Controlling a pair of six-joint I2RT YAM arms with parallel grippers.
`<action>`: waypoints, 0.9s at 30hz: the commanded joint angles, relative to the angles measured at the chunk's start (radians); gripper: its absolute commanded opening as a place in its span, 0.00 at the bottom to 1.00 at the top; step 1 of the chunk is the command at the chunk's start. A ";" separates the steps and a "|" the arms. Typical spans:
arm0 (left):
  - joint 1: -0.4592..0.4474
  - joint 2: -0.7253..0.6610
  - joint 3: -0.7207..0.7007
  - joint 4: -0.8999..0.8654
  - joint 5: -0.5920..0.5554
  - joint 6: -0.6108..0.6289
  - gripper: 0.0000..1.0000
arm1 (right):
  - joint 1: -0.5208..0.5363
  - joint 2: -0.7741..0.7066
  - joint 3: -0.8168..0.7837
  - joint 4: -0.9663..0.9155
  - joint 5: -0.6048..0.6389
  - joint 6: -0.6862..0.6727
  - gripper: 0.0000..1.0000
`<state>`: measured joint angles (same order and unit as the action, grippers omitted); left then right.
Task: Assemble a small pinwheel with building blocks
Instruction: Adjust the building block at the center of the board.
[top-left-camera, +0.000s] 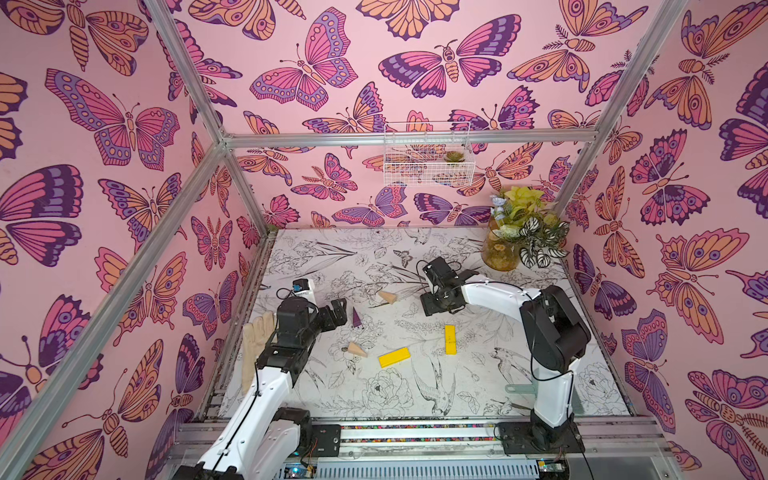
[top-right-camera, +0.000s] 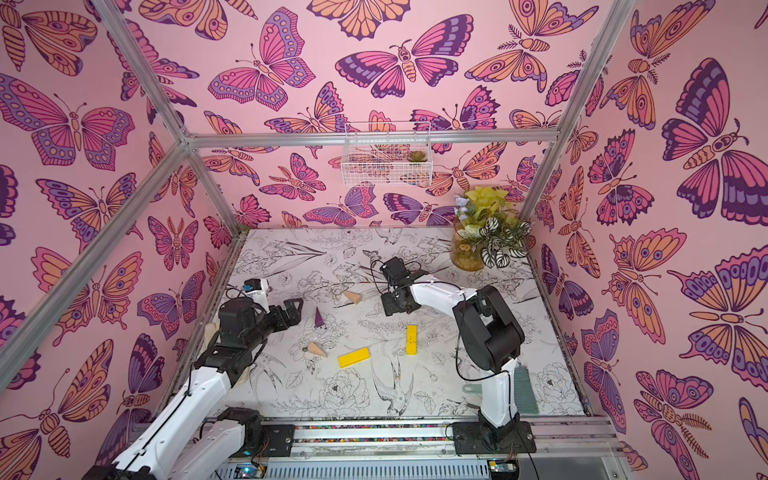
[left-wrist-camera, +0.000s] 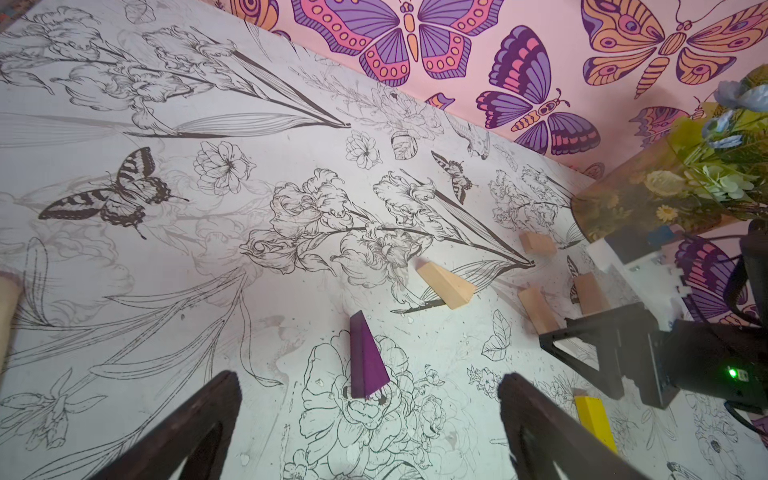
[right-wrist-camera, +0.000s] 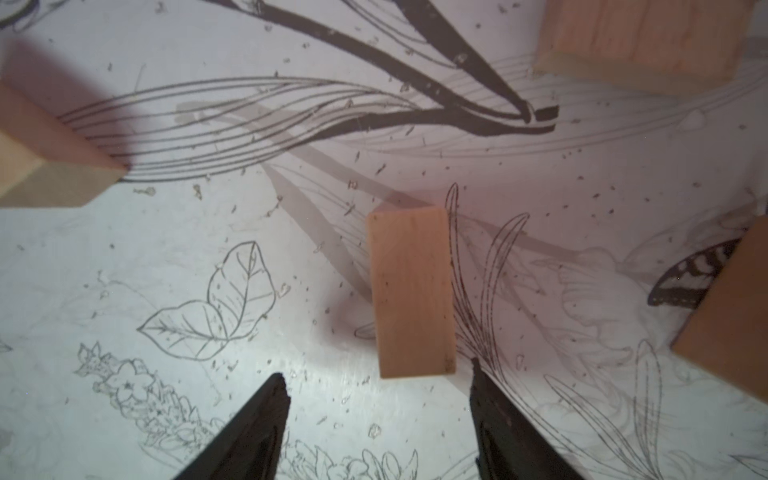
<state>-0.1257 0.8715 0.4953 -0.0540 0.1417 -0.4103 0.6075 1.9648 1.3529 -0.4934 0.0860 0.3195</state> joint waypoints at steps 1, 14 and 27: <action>-0.011 -0.012 -0.018 -0.016 0.019 -0.013 1.00 | 0.000 0.040 0.045 -0.058 0.028 0.047 0.72; -0.025 -0.018 -0.022 -0.015 0.009 -0.018 1.00 | 0.029 0.085 0.092 -0.030 -0.109 0.130 0.65; -0.026 -0.032 -0.030 -0.014 -0.004 -0.019 1.00 | 0.069 0.060 0.141 -0.092 -0.066 0.115 0.64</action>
<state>-0.1501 0.8524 0.4831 -0.0547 0.1417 -0.4286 0.6788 2.0655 1.4826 -0.5316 -0.0154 0.4454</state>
